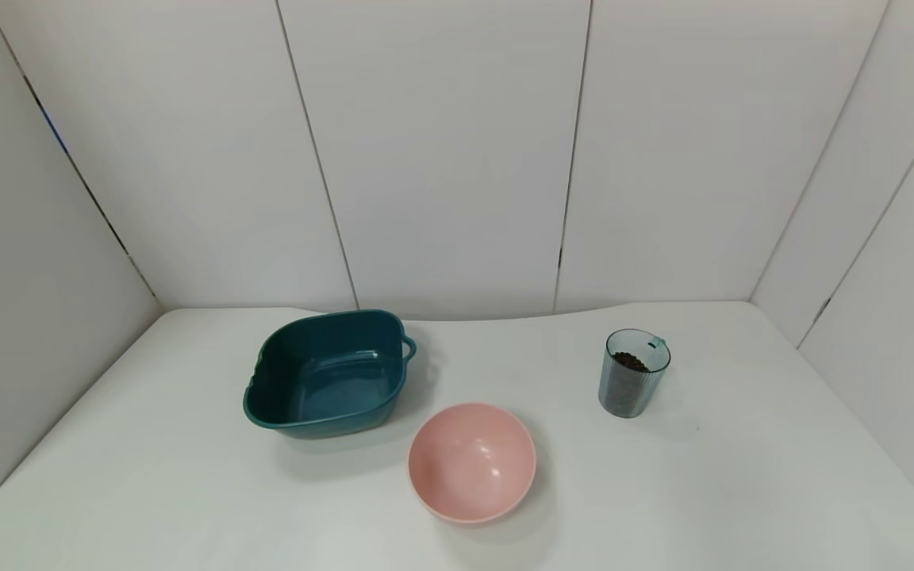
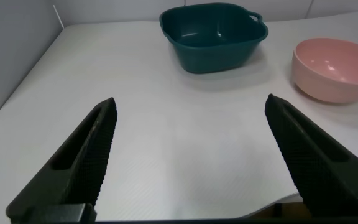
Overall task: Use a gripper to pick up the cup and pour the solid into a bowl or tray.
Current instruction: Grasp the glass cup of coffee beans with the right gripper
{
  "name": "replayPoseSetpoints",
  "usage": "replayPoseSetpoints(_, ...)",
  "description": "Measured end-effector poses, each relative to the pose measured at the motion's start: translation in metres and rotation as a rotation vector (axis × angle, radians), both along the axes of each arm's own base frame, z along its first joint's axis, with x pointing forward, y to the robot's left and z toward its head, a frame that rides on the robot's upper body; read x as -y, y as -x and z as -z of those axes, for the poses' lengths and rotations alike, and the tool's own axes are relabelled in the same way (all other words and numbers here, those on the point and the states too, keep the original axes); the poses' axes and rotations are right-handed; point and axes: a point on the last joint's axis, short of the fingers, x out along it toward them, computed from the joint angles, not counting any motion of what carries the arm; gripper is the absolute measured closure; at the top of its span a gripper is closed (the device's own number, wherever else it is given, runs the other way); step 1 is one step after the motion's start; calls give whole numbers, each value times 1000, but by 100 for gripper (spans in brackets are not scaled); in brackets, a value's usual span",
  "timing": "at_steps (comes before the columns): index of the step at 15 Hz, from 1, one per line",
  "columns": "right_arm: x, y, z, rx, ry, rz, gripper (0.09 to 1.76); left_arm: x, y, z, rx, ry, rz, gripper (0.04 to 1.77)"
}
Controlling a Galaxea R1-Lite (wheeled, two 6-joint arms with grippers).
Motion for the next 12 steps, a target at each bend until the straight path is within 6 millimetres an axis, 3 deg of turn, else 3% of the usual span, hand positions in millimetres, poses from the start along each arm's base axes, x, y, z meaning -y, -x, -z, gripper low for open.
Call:
replayPoseSetpoints(3,0,1,-40,30,6,-9,14,0,0,0,0,0,0,9)
replayPoseSetpoints(6,-1,-15,-82,-9,15,-43,14,0,0,0,0,0,0,9)
replayPoseSetpoints(9,-2,-45,-118,-83,33,-101,14,0,0,0,0,0,0,9)
replayPoseSetpoints(12,-5,-87,-136,-188,39,-179,14,0,0,0,0,0,0,9)
